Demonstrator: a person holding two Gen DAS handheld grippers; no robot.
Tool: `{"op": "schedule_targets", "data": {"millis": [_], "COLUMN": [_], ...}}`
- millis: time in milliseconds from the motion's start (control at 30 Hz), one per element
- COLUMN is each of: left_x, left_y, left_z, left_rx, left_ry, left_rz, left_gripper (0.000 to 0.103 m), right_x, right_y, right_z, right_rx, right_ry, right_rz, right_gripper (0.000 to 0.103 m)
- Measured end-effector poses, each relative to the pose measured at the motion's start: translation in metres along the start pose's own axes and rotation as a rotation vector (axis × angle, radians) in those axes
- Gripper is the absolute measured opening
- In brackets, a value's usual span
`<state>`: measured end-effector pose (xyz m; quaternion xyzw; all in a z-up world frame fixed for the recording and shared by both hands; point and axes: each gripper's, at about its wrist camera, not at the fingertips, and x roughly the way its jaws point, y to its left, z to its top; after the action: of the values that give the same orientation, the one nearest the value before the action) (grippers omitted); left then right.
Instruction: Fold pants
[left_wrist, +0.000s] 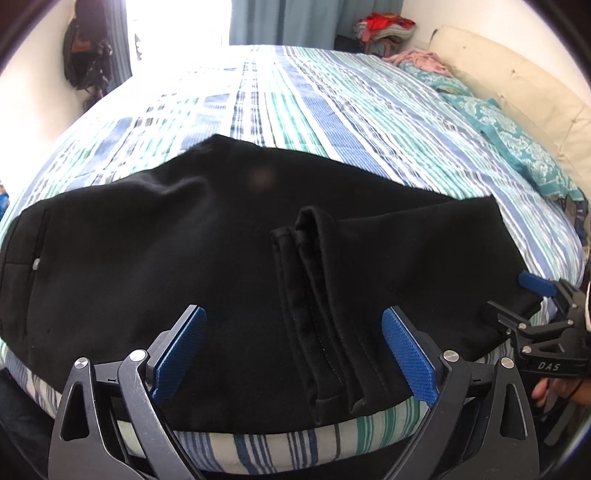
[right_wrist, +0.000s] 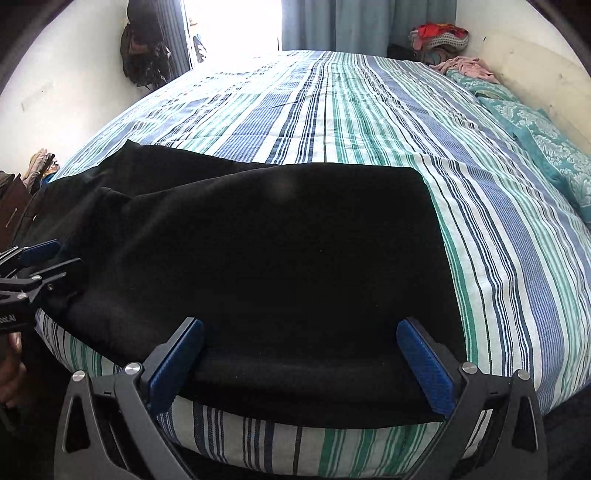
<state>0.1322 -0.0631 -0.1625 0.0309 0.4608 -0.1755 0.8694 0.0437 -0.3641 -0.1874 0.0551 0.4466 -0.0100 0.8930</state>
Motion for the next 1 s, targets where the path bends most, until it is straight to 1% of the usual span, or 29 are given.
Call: {"op": "schedule_targets", "data": {"millis": [67, 167, 267, 400, 467, 533, 633, 700, 767, 833, 867, 900, 933, 967, 1000], "left_x": [-0.013, -0.022, -0.019, -0.014, -0.018, -0.026, -0.035, -0.039, -0.042, -0.046, -0.048, -0.049, -0.050, -0.050, -0.052], "left_y": [0.010, 0.025, 0.037, 0.049, 0.050, 0.049, 0.044, 0.040, 0.035, 0.031, 0.029, 0.027, 0.025, 0.024, 0.023], "left_z": [0.006, 0.009, 0.005, 0.000, 0.000, -0.002, -0.004, -0.005, -0.006, -0.007, -0.005, -0.004, -0.002, -0.001, -0.001], "left_rx": [-0.041, -0.080, -0.096, -0.157, -0.182, -0.190, -0.169, -0.138, -0.101, -0.075, -0.065, -0.060, -0.056, -0.053, -0.055], "left_ry": [-0.033, -0.056, -0.043, -0.016, -0.052, -0.110, -0.182, -0.195, -0.189, -0.178, -0.162, -0.142, -0.131, -0.124, -0.126], "left_rz": [0.015, 0.064, 0.112, 0.132, 0.148, 0.155, 0.172, 0.187, 0.195, 0.187, 0.182, 0.183, 0.187, 0.178, 0.157], "left_gripper": [0.097, 0.097, 0.097, 0.097, 0.097, 0.097, 0.097, 0.097, 0.097, 0.098, 0.101, 0.102, 0.102, 0.102, 0.102], "right_x": [-0.006, -0.024, -0.037, -0.043, -0.049, -0.058, -0.073, -0.082, -0.093, -0.109, -0.116, -0.122, -0.124, -0.122, -0.117], "right_y": [0.003, 0.007, 0.013, 0.016, 0.018, 0.019, 0.020, 0.016, 0.011, 0.006, 0.003, 0.001, -0.002, -0.005, -0.007], "right_z": [0.003, 0.008, 0.013, 0.018, 0.020, 0.023, 0.025, 0.027, 0.027, 0.026, 0.025, 0.025, 0.025, 0.027, 0.029], "right_rx": [-0.006, -0.015, -0.048, -0.064, -0.079, -0.098, -0.114, -0.097, -0.074, -0.046, -0.029, -0.012, 0.003, 0.017, 0.033], "right_ry": [-0.019, -0.110, -0.178, -0.211, -0.244, -0.294, -0.361, -0.396, -0.437, -0.504, -0.535, -0.557, -0.563, -0.546, -0.510], "right_rz": [-0.022, -0.024, -0.052, -0.085, -0.109, -0.136, -0.181, -0.184, -0.178, -0.165, -0.160, -0.150, -0.123, -0.093, -0.080], "right_gripper": [0.103, 0.103, 0.103, 0.103, 0.103, 0.103, 0.103, 0.103, 0.103, 0.103, 0.103, 0.103, 0.103, 0.103, 0.103]}}
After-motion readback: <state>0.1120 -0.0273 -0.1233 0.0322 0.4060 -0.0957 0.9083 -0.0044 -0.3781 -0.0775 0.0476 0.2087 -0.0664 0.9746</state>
